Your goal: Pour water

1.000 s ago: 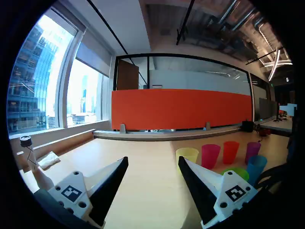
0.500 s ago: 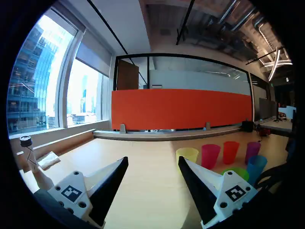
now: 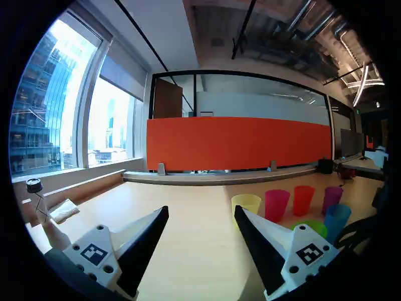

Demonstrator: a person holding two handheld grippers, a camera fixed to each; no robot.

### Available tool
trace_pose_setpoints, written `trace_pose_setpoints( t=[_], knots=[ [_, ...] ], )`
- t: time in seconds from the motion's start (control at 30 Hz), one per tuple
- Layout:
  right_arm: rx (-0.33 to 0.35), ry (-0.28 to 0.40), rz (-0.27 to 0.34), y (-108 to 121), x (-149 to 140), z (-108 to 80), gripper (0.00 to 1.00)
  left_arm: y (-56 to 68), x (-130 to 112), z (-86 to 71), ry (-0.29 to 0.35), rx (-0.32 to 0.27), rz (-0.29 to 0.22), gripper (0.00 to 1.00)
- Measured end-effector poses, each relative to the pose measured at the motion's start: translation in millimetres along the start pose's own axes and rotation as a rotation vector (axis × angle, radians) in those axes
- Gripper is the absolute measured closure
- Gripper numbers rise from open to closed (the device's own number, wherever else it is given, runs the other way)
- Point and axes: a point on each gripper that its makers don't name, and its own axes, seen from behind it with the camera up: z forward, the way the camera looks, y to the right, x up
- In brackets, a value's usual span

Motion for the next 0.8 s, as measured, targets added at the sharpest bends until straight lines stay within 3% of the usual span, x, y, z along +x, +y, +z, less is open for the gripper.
trace_pose_setpoints(
  t=[0.4,0.8],
  knots=[
    [0.0,-0.035,0.079,8.6,-28.0,3.8,0.0,0.0,0.2,0.4,0.0,0.0,0.0,0.02],
    [-0.004,-0.05,0.077,12.4,-41.9,5.6,0.0,0.1,0.2,0.0,0.0,0.0,0.0,0.02]
  ],
)
